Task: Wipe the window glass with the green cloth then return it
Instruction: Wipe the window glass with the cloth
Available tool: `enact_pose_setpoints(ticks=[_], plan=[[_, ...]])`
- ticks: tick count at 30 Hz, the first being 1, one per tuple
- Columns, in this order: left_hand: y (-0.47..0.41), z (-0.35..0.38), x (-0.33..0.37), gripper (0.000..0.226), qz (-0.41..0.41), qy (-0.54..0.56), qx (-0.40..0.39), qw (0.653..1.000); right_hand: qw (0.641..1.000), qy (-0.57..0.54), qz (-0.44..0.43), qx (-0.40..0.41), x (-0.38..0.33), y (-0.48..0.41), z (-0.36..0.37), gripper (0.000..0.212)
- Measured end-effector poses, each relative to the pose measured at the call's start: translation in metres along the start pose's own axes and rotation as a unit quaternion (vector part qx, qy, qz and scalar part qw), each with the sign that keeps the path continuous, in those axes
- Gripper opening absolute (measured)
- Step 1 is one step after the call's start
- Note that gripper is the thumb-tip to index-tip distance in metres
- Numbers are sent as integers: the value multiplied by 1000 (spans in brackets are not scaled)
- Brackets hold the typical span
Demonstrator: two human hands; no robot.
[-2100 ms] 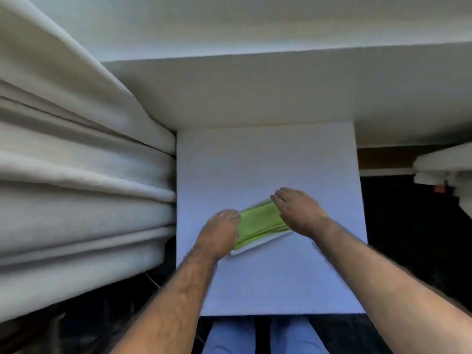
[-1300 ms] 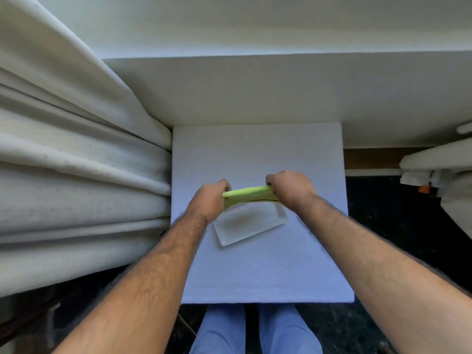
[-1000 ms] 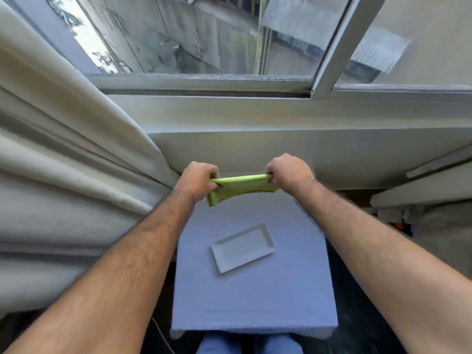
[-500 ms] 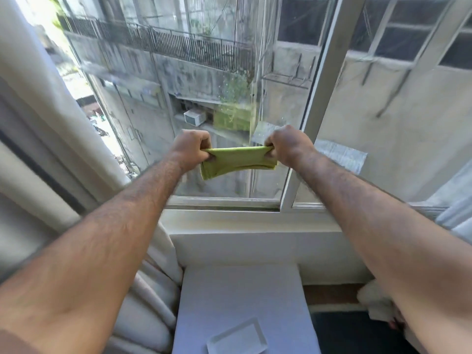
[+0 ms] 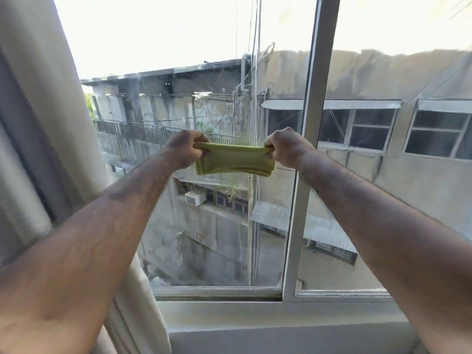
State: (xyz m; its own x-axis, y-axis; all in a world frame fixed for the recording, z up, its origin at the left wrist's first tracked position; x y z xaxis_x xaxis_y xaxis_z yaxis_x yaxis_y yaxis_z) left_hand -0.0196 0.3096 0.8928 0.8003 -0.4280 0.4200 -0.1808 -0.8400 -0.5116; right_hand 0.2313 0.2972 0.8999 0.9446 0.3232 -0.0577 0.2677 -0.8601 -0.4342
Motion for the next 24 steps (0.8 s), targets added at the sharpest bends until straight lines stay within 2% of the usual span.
enact_pose_setpoints(ticks=[5, 9, 13, 15, 16, 18, 20, 21, 24], plan=[[-14, -53, 19, 32, 17, 17, 53, 998, 998, -9, -24, 60, -8, -22, -60, 17], [-25, -81, 20, 32, 7, 63, 130, 989, 996, -7, -31, 85, -12, -38, -84, 19], [-43, -103, 24, 25, -10, 118, 198, 973, 997, -14, -44, 67, -13, -48, -83, 24], [-54, -111, 34, 26, -1, 73, 223, 972, 996, -27, -62, 60, -8, -51, -79, 34], [-60, -115, 40, 28, 8, 36, 237, 971, 994, -42, -64, 76, -2, -52, -80, 46], [-72, -120, 47, 28, 34, -29, 262, 964, 979, -16, -49, 197, 22, -54, -93, 65], [-85, -123, 51, 25, 60, -82, 291, 951, 941, 52, -10, 334, 51, -52, -107, 72], [-91, -123, 51, 22, 69, -103, 312, 942, 927, 67, 9, 368, 64, -53, -111, 77], [-100, -120, 56, 16, 89, -123, 359, 921, 930, 66, 42, 360, 97, -64, -98, 95]])
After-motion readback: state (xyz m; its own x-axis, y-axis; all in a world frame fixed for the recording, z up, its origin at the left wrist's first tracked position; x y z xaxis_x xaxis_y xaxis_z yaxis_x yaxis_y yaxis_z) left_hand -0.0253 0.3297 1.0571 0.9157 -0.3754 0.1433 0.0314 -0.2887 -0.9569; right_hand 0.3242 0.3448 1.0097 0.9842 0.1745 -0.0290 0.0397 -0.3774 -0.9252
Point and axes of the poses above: each hand's wrist, its own y-axis away from the middle knuckle, its own z-axis out of the palm, x = y × z, the point moved 6 cm from there along -y, towards the middle knuckle, and after that the axes turned 1 degree about -x, right-handed, at the moved point
